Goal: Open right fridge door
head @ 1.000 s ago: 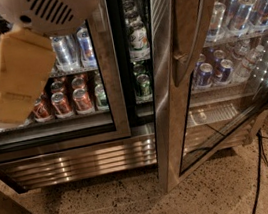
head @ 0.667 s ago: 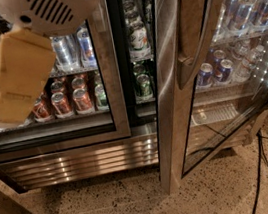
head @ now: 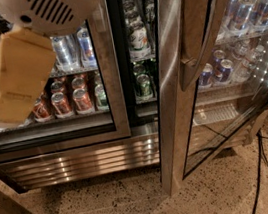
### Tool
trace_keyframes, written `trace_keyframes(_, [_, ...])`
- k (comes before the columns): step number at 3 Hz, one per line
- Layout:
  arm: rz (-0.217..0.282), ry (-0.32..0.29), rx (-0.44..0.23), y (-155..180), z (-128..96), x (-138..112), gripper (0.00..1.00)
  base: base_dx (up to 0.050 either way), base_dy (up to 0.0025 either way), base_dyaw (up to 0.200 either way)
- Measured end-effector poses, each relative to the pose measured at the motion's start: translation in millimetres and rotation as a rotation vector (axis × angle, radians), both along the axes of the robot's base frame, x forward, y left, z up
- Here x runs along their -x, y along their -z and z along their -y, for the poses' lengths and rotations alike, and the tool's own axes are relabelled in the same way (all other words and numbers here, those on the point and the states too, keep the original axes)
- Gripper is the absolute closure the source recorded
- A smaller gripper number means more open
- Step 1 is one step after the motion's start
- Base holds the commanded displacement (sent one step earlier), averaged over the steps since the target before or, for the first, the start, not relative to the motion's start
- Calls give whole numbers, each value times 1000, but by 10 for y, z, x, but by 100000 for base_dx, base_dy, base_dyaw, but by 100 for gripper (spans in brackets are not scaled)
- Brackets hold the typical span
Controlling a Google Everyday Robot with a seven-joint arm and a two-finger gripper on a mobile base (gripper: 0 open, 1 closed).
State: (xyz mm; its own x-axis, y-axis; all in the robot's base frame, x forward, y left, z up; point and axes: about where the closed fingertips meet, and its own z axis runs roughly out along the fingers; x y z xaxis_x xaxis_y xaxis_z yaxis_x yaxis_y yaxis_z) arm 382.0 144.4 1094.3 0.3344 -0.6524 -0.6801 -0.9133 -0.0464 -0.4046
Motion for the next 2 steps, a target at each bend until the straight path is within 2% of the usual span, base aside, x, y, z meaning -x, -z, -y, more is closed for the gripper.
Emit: trace_keyframes(2, [0, 0, 0, 0, 0, 0, 0, 0, 0, 0])
